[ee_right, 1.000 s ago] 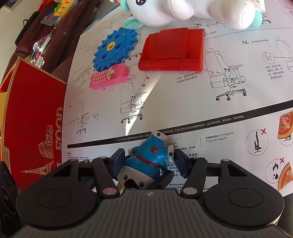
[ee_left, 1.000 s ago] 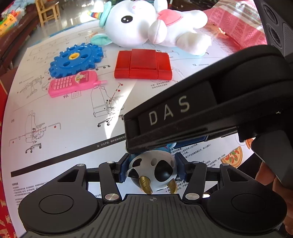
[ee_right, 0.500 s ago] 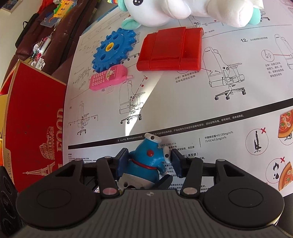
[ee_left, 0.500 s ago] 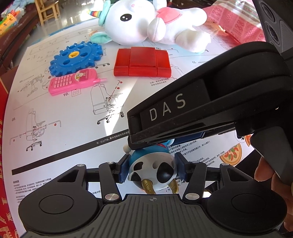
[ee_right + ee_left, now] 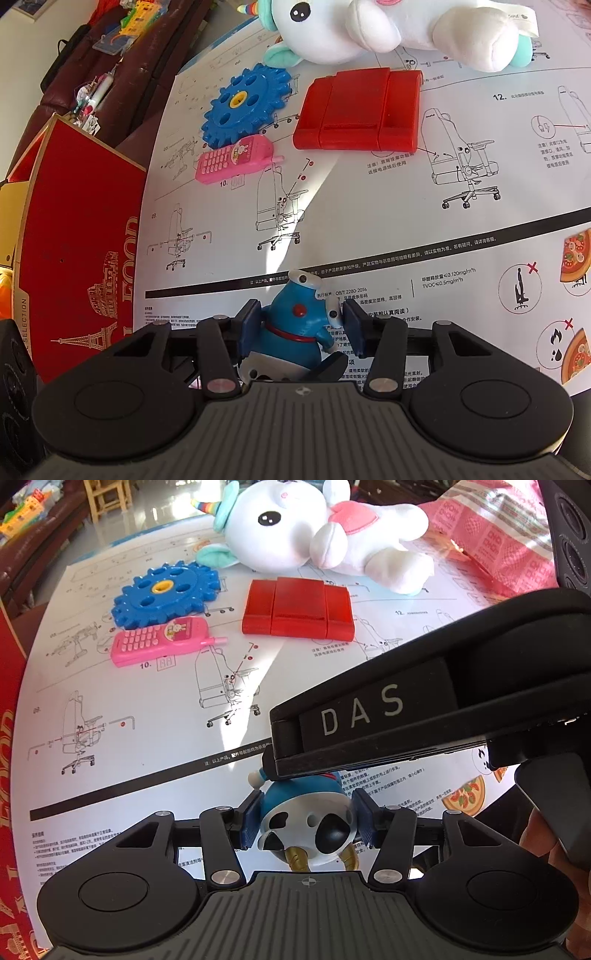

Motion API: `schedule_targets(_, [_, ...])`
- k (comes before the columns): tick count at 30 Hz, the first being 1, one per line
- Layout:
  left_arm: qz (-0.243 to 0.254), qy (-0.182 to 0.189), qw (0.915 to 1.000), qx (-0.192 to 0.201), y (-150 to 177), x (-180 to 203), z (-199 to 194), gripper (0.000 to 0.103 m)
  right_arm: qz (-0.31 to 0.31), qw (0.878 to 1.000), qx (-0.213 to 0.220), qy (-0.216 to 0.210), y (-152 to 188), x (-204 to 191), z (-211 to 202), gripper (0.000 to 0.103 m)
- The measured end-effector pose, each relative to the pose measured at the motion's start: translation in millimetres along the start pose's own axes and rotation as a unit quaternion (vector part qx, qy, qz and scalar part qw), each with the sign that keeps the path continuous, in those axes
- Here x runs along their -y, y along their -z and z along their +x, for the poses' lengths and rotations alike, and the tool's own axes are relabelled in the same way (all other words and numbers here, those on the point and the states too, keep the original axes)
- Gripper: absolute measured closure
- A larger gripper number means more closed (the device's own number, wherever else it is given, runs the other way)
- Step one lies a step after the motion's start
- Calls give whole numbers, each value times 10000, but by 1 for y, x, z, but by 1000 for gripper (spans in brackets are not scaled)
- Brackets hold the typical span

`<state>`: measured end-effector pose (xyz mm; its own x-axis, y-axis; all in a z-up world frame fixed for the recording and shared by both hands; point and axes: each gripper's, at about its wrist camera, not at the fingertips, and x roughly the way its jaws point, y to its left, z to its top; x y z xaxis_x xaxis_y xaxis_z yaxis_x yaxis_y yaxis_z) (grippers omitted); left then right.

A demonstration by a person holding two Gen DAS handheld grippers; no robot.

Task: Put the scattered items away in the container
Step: 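Lift the cow figurine with both grippers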

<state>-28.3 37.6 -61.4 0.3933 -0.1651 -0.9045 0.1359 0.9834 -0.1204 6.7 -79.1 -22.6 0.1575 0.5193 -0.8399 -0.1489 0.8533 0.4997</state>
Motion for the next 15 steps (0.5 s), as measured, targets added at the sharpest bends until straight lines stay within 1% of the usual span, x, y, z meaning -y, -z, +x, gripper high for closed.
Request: schedule_targets(15, [15, -117, 9998, 183, -6, 6, -24, 50, -98, 9996, 250, -63, -2, -11, -19, 49])
